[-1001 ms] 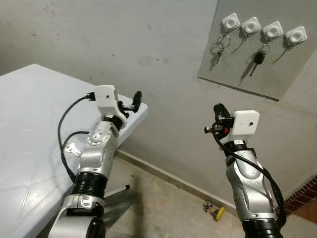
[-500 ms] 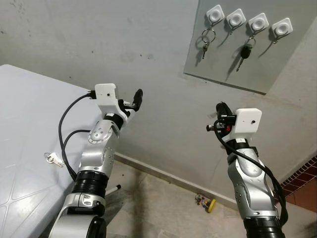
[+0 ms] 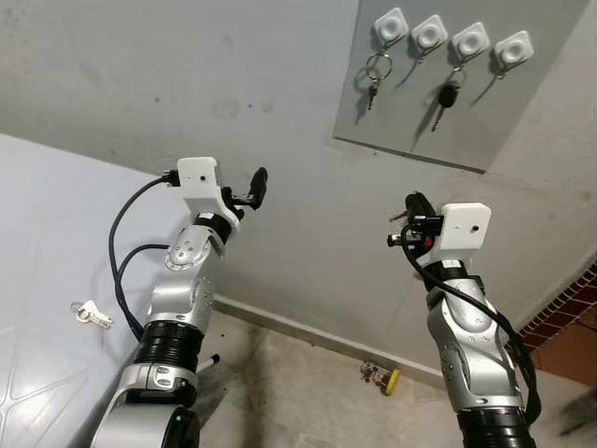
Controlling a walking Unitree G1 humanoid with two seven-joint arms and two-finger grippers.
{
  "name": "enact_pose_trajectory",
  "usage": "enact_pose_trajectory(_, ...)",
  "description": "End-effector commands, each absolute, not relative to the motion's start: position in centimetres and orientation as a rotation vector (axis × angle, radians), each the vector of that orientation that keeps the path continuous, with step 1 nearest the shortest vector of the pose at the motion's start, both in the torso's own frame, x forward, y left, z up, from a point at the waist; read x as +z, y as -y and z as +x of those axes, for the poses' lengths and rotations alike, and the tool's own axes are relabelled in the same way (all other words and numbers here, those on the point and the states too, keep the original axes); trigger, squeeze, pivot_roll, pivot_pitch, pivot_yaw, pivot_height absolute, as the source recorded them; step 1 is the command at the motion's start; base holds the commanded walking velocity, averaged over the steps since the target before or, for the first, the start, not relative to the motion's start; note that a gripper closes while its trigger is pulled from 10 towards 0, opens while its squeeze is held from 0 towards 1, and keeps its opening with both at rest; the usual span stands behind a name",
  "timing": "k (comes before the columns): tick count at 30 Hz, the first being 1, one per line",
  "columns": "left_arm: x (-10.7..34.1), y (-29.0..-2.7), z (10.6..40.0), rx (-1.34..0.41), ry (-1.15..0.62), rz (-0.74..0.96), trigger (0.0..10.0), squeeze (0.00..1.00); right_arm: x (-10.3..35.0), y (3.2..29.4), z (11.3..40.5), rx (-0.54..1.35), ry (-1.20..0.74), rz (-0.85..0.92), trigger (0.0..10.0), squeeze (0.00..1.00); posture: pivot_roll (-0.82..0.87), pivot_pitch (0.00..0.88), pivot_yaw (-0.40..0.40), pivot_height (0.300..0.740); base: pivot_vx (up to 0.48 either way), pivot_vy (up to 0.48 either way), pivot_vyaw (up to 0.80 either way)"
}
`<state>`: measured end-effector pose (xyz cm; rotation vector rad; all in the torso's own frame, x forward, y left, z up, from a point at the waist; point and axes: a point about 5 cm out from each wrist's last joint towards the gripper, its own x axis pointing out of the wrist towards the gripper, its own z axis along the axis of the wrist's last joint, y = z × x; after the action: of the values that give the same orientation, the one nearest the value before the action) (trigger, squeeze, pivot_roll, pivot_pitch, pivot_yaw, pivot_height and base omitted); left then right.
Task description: Hang keys on a hook
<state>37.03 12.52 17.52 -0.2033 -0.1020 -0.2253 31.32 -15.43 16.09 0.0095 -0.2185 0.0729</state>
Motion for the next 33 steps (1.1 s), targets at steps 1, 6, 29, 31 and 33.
enact_pose_trajectory(1, 17.76, -12.47, 37.06, -0.228, 0.101, -0.198, 10.0, 0.00, 16.37, 15.63, 31.34, 0.062, 0.224, 0.004, 10.0, 0.00, -0.01, 0.000, -0.033, 0.732, 0.000, 0.000, -0.74)
enact_pose_trajectory(6, 17.63, -12.43, 36.99, -0.235, 0.094, -0.198, 10.0, 0.00, 16.30, 15.60, 31.29, 0.062, 0.223, 0.004, 10.0, 0.00, -0.01, 0.000, -0.034, 0.732, 0.000, 0.000, -0.73)
enact_pose_trajectory(29, 17.64, -12.21, 36.70, -0.287, 0.087, -0.179, 10.0, 0.00, 16.20, 15.07, 30.89, 0.086, 0.245, 0.023, 10.0, 0.00, 0.00, 0.000, -0.030, 0.732, 0.075, 0.000, -0.03)
enact_pose_trajectory(31, 17.63, -12.23, 36.68, -0.284, 0.087, -0.178, 10.0, 0.00, 16.17, 15.09, 30.88, 0.085, 0.244, 0.022, 10.0, 0.00, 0.00, 0.000, -0.030, 0.732, 0.000, 0.000, 0.00)
enact_pose_trajectory(33, 17.63, -12.21, 36.65, -0.286, 0.088, -0.176, 10.0, 0.00, 16.14, 15.12, 30.88, 0.084, 0.242, 0.023, 10.0, 0.00, 0.00, 0.000, -0.029, 0.732, 0.000, 0.000, 0.00)
